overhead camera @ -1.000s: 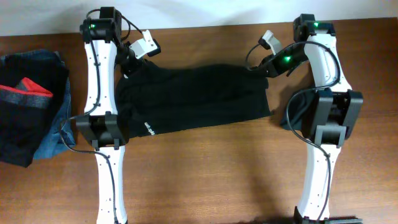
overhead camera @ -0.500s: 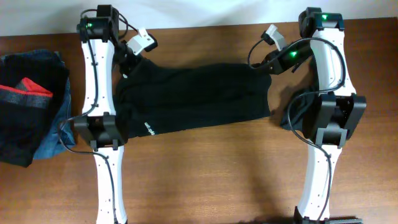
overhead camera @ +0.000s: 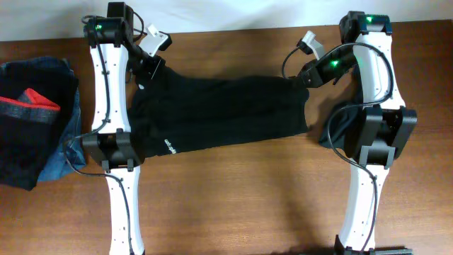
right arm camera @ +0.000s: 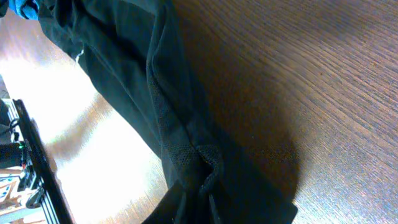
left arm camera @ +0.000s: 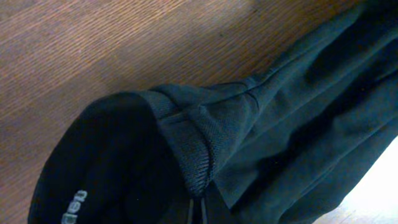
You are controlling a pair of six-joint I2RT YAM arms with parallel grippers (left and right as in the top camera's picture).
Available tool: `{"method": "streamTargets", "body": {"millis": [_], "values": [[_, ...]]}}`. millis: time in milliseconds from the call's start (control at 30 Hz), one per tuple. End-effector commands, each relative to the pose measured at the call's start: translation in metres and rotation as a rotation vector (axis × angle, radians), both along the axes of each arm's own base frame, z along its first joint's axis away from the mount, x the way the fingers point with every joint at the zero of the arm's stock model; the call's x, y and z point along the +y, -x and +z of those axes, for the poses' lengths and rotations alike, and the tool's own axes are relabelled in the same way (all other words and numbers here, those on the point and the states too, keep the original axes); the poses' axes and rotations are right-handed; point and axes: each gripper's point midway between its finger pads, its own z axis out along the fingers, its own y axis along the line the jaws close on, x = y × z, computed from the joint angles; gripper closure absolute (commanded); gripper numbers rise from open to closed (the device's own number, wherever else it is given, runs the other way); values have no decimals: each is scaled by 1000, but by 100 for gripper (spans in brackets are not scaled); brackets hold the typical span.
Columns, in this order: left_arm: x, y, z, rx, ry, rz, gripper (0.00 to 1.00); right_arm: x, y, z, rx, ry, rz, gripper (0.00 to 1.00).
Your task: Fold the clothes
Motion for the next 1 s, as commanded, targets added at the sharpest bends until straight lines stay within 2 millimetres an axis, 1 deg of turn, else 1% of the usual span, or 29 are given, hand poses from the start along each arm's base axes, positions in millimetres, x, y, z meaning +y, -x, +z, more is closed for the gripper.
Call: {"method": "streamTargets", "body": {"millis": [0, 33, 67, 167, 200, 300, 367, 467, 567, 733, 833, 967], "values": [[6, 3, 15, -4, -3, 48, 98, 0, -1, 26, -70, -12, 6, 87], [6, 4, 11, 3, -8, 23, 99, -1, -2, 25, -73, -4, 9, 87], [4, 6, 7, -6, -17, -45, 99, -2, -2, 23, -84, 10, 19, 87], [-4, 8, 6, -62, -47, -223, 98, -2, -2, 23, -132, 14, 75, 87], [-10, 8, 6, -89, -59, -304, 99, -2, -2, 23, -162, 15, 111, 87], [-23, 11, 5, -140, -87, -466, 99, -2, 3, 22, -257, 27, 249, 87], [-29, 12, 4, -158, -100, -533, 99, -4, 6, 17, -304, 69, 344, 88], [-31, 13, 2, -155, -146, -560, 99, 1, 10, 15, -333, 87, 421, 88], [-33, 14, -1, -145, -169, -564, 99, 8, 10, 12, -337, 92, 449, 87], [-21, 16, -13, -87, -223, -531, 99, 18, 19, 1, -293, 115, 493, 87], [-20, 16, -13, -85, -232, -535, 99, 22, 23, -4, -273, 112, 507, 87], [-19, 16, -13, -86, -233, -537, 99, 22, 26, -9, -258, 111, 508, 87]]}}
